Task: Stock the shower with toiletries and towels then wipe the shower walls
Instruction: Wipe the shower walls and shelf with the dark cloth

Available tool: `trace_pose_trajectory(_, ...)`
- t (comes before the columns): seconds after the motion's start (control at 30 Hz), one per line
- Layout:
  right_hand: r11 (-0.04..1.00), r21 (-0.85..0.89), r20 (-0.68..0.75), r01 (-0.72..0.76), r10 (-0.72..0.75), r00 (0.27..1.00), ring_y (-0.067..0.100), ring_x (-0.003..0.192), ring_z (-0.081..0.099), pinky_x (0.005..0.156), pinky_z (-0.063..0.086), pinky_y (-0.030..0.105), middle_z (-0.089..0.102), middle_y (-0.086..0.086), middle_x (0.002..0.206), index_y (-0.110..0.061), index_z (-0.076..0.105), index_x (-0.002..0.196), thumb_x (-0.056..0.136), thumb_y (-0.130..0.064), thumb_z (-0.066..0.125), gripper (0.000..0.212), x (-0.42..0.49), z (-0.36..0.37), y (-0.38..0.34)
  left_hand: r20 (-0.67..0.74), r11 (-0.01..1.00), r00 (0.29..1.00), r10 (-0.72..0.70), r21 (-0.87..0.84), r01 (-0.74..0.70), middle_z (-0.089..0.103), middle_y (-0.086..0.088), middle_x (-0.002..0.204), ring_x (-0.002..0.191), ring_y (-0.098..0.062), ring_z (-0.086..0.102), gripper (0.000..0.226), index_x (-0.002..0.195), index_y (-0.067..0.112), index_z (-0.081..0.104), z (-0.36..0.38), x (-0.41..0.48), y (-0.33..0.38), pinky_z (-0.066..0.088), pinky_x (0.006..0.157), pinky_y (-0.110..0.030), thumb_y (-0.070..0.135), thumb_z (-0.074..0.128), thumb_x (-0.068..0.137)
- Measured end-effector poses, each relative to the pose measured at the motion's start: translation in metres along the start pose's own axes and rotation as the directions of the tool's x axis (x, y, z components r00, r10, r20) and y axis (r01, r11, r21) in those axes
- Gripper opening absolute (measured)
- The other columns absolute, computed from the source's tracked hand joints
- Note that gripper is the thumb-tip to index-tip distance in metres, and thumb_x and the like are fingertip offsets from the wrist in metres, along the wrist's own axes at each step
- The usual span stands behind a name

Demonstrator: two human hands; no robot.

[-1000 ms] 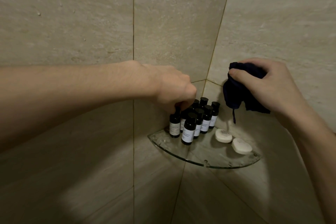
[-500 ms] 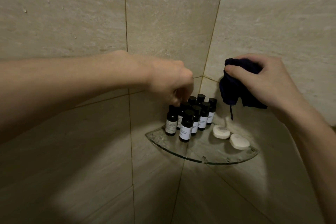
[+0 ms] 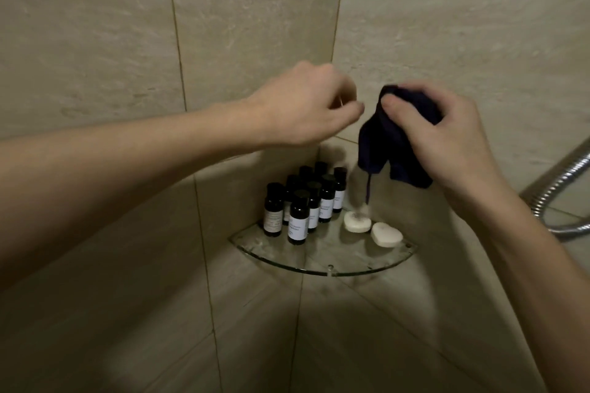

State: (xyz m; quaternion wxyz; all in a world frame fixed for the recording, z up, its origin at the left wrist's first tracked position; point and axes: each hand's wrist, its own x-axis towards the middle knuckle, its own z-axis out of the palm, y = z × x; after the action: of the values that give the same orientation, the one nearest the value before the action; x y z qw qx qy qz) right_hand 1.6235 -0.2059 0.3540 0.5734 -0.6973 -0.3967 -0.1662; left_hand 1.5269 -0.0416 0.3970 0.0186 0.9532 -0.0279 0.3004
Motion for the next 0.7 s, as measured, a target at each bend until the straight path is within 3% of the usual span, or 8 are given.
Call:
trace_pose_trajectory(0.1,0.962,-0.148,-0.191,0.231,-0.257,0.947,0.002,0.094,0.063,0.085,0.051,0.021,0.067,-0.01,0.105,-0.02,0.065,0.114,0.088,-0.041,0.069,0.034,0.011,-0.014,-0.022,-0.097,0.997,0.994,-0.051,-0.061,0.045,0.074,0.005,0.099,0.089,-0.015,0.066,0.03,0.105,0.025,0.073,-0.009,0.018,0.012,0.053,0.08,-0.029,0.038,0.049,0.093)
trace_pose_trajectory(0.17,0.837,-0.334,-0.215,0.434,-0.516,0.829,0.009,0.095,0.059,0.082,0.047,0.019,0.064,0.0,0.106,-0.009,0.063,0.114,0.091,-0.038,0.069,0.038,0.024,-0.028,-0.038,-0.195,0.996,0.977,-0.085,-0.04,0.078,0.074,0.005,0.1,0.094,-0.021,0.068,0.032,0.105,0.029,0.072,-0.018,0.029,0.018,0.058,0.084,-0.04,0.038,0.046,0.088)
trace_pose_trajectory(0.27,0.483,-0.676,-0.05,0.557,-0.784,0.619,0.027,0.099,0.057,0.081,0.042,0.028,0.064,0.017,0.107,-0.001,0.065,0.112,0.096,-0.038,0.064,0.04,0.06,-0.043,-0.052,-0.255,0.994,0.962,-0.101,0.024,0.11,0.074,0.002,0.097,0.088,-0.024,0.068,0.031,0.103,0.028,0.072,-0.033,0.041,0.02,0.059,0.078,-0.043,0.038,0.046,0.089)
trace_pose_trajectory(0.37,0.073,-0.911,0.133,0.406,-0.88,0.456,0.029,0.118,0.052,0.099,0.041,0.043,0.068,0.009,0.107,-0.012,0.067,0.104,0.096,-0.047,0.06,0.036,0.106,-0.049,-0.054,-0.29,0.981,0.957,-0.023,0.177,0.077,0.073,-0.002,0.092,0.081,-0.028,0.066,0.031,0.1,0.027,0.071,-0.041,0.043,0.016,0.054,0.067,-0.037,0.04,0.045,0.09)
trace_pose_trajectory(0.43,-0.185,-0.938,0.321,0.293,-0.78,0.537,0.03,0.134,0.045,0.114,0.033,0.056,0.066,0.008,0.12,-0.014,0.064,0.104,0.1,-0.053,0.049,0.043,0.12,-0.051,-0.054,-0.327,0.96,0.943,0.061,0.278,0.034,0.072,-0.003,0.089,0.078,-0.029,0.064,0.031,0.099,0.026,0.07,-0.044,0.041,0.011,0.051,0.064,-0.035,0.042,0.044,0.092)
trace_pose_trajectory(0.53,-0.19,-0.909,0.414,0.37,-0.497,0.762,0.04,0.15,0.022,0.121,0.011,0.064,0.041,0.024,0.151,-0.006,0.053,0.125,0.103,-0.057,0.028,0.061,0.112,-0.044,-0.048,-0.311,0.963,0.948,0.073,0.27,0.014,0.071,-0.002,0.086,0.078,-0.029,0.063,0.037,0.098,0.027,0.07,-0.048,0.037,0.007,0.044,0.062,-0.034,0.052,0.043,0.095)
trace_pose_trajectory(0.6,-0.165,-0.875,0.481,0.455,-0.396,0.782,0.042,0.149,0.023,0.121,0.012,0.062,0.037,0.027,0.153,-0.006,0.049,0.134,0.101,-0.055,0.026,0.062,0.097,-0.037,-0.038,-0.3,0.965,0.951,0.078,0.263,0.003,0.071,-0.003,0.084,0.081,-0.029,0.064,0.043,0.097,0.028,0.069,-0.048,0.034,0.005,0.044,0.063,-0.035,0.058,0.039,0.095)
trace_pose_trajectory(0.7,-0.212,-0.762,0.647,0.612,-0.27,0.713,0.043,0.144,0.033,0.12,0.016,0.059,0.042,0.028,0.149,-0.007,0.05,0.134,0.091,-0.048,0.037,0.061,0.066,-0.035,-0.012,-0.303,0.965,0.947,0.106,0.261,-0.024,0.07,-0.005,0.085,0.082,-0.03,0.064,0.042,0.095,0.024,0.068,-0.046,0.033,0.005,0.047,0.063,-0.035,0.051,0.036,0.098)
